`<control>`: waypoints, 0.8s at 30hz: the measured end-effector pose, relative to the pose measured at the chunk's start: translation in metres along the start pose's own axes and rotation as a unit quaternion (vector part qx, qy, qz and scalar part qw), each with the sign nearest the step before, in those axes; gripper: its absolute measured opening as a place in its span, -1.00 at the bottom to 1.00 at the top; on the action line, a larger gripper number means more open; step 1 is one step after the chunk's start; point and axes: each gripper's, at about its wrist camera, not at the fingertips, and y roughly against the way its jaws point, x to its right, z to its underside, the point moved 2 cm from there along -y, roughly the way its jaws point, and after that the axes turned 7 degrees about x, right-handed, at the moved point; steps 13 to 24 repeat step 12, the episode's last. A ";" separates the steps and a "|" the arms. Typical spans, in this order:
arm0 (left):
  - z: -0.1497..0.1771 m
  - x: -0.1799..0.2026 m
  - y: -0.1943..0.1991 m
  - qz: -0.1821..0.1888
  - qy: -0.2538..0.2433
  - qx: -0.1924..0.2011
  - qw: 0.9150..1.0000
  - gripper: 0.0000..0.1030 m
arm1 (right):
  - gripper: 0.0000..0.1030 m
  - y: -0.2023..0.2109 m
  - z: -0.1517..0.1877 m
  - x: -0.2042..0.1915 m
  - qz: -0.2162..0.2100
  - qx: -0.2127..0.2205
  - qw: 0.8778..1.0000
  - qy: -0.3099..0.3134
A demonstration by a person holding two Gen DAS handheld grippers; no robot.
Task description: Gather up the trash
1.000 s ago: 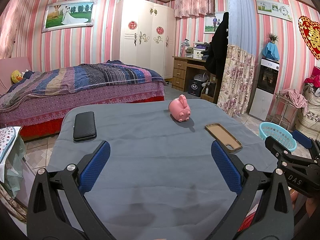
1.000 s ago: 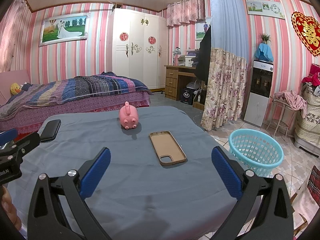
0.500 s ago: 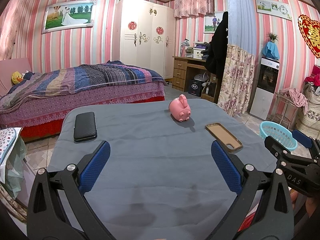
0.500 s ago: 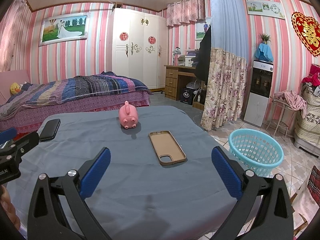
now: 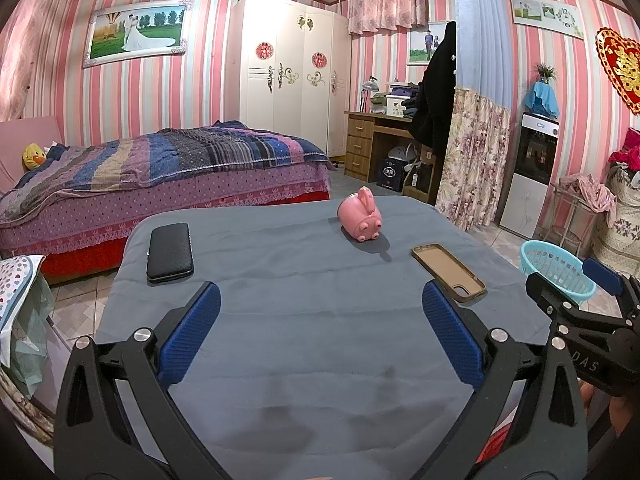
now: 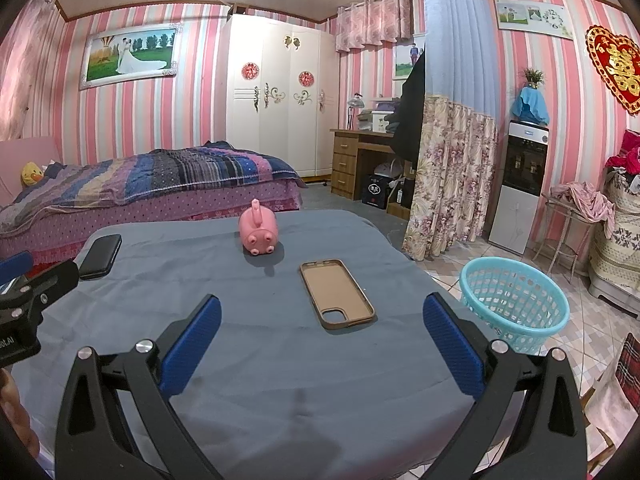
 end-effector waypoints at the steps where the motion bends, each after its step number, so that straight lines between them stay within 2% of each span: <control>1: 0.000 0.000 -0.001 0.000 -0.001 -0.001 1.000 0.90 | 0.91 0.000 0.000 0.000 0.000 0.000 1.000 0.000; 24: 0.001 0.002 -0.014 0.006 -0.008 -0.011 1.000 0.90 | 0.91 -0.008 0.006 0.002 -0.007 -0.011 1.000 -0.005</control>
